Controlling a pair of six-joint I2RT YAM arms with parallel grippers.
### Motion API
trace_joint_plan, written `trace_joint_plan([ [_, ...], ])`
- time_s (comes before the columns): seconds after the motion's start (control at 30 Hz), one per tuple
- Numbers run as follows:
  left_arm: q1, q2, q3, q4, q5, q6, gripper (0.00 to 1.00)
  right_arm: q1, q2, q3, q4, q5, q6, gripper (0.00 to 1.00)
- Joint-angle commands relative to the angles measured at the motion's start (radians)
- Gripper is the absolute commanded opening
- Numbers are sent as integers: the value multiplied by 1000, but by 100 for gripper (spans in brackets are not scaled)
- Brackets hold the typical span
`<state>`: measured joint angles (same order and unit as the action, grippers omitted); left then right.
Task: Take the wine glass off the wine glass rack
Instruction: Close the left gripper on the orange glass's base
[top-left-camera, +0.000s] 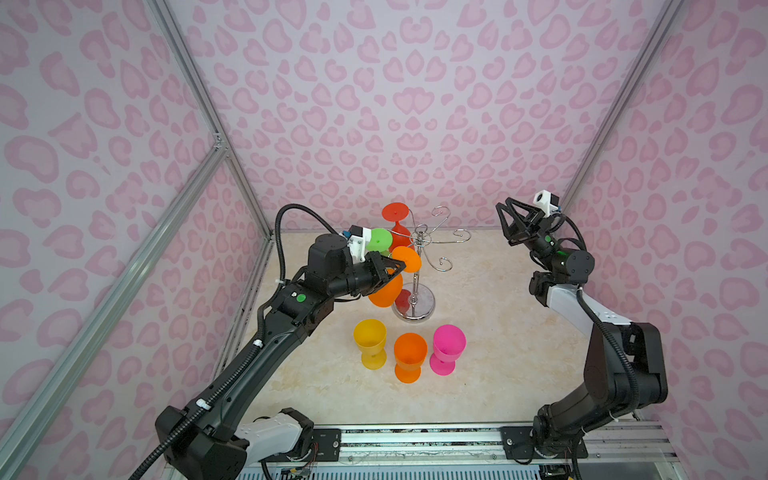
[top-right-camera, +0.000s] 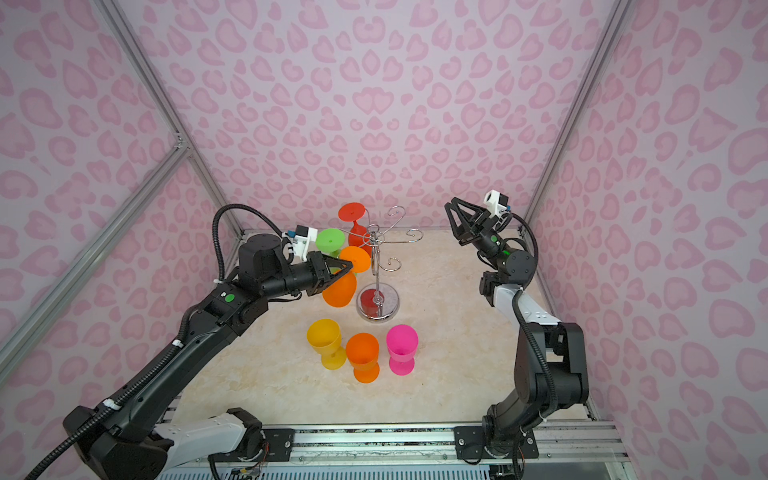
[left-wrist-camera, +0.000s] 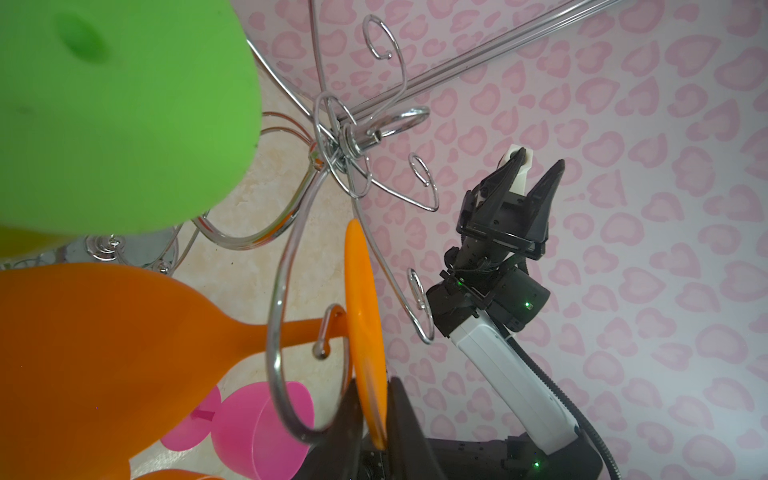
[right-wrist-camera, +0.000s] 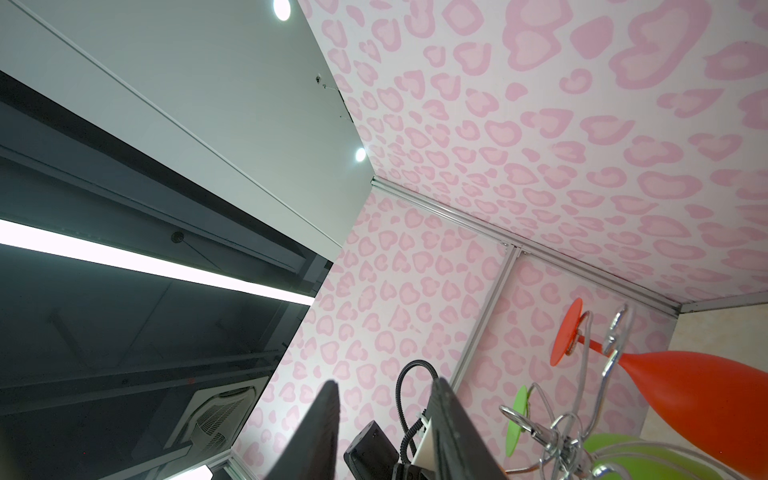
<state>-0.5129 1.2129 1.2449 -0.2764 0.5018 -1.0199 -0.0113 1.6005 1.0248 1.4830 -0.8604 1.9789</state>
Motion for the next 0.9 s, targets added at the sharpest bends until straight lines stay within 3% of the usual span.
trace_joint_plan([
  [0.0, 3, -13, -1, 13, 22, -10, 14, 0, 4, 7, 36, 0, 1, 37],
  [0.53, 32, -33, -13, 23, 60, -42, 3, 3, 4, 14, 30, 1, 1, 37],
  [0.87, 45, -57, -21, 28, 73, -71, 3, 5, 6, 12, 35, 2, 8, 37],
])
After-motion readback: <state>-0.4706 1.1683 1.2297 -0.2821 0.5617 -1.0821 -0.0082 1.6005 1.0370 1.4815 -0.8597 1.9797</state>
